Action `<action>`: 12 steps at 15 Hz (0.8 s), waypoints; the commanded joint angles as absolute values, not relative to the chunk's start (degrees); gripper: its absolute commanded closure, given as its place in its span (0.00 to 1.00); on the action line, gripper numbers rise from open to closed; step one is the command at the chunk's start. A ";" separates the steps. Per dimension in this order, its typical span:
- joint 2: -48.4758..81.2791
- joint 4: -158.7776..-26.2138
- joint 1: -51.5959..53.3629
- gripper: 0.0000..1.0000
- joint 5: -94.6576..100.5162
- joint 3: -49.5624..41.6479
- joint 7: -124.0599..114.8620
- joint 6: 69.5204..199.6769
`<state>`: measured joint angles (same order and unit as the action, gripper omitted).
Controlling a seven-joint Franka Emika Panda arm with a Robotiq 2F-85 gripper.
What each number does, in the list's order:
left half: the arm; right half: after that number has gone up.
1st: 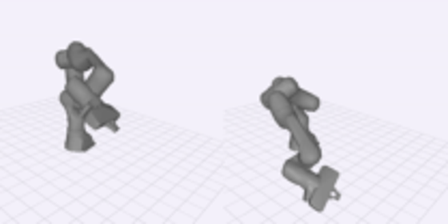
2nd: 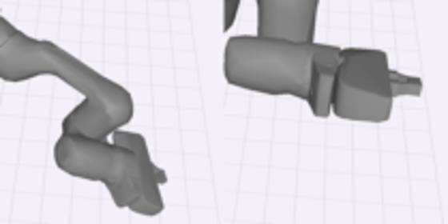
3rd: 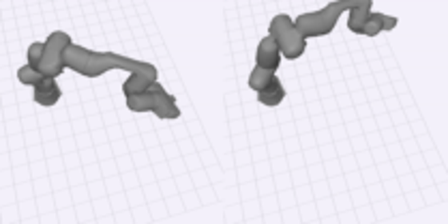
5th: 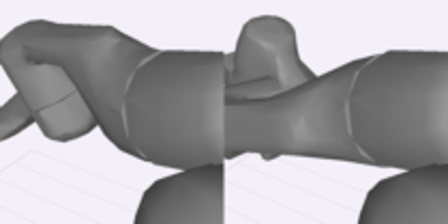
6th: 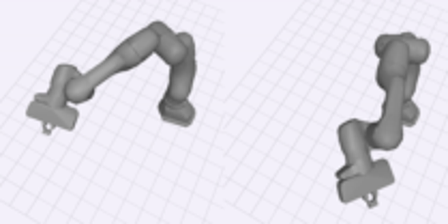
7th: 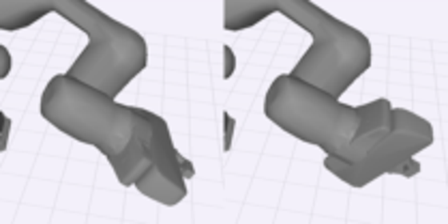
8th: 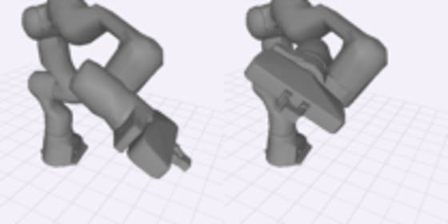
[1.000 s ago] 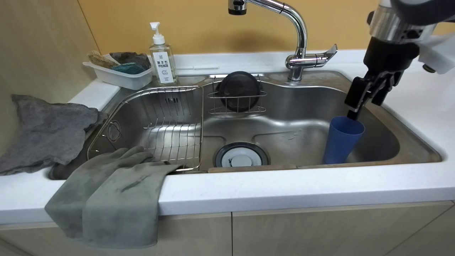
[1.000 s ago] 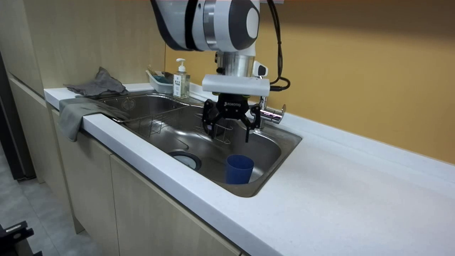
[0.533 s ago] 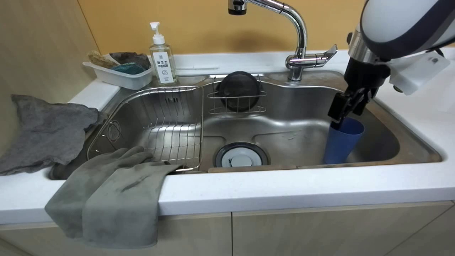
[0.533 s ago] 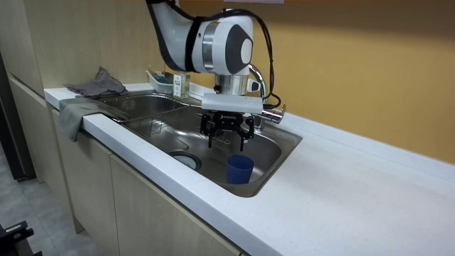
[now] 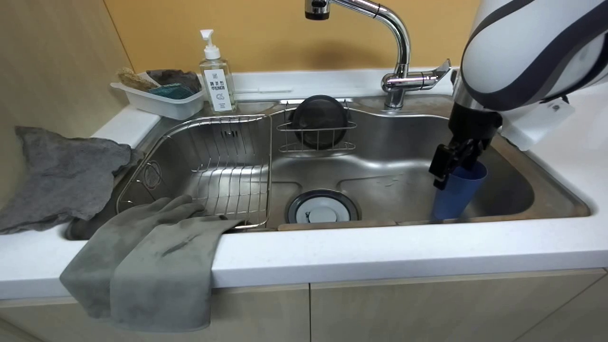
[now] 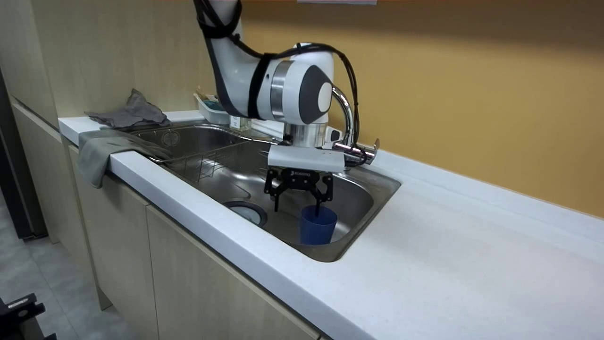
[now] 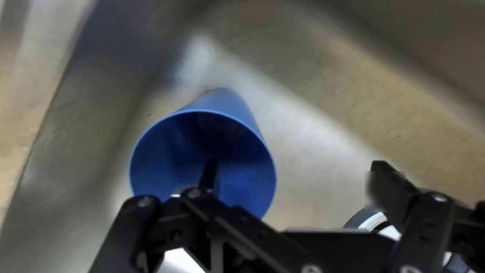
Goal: Remove the blue cup from the sink
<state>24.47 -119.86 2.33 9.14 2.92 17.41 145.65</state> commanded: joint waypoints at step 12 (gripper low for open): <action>30.78 -112.90 2.02 0.67 10.53 2.13 16.58 145.88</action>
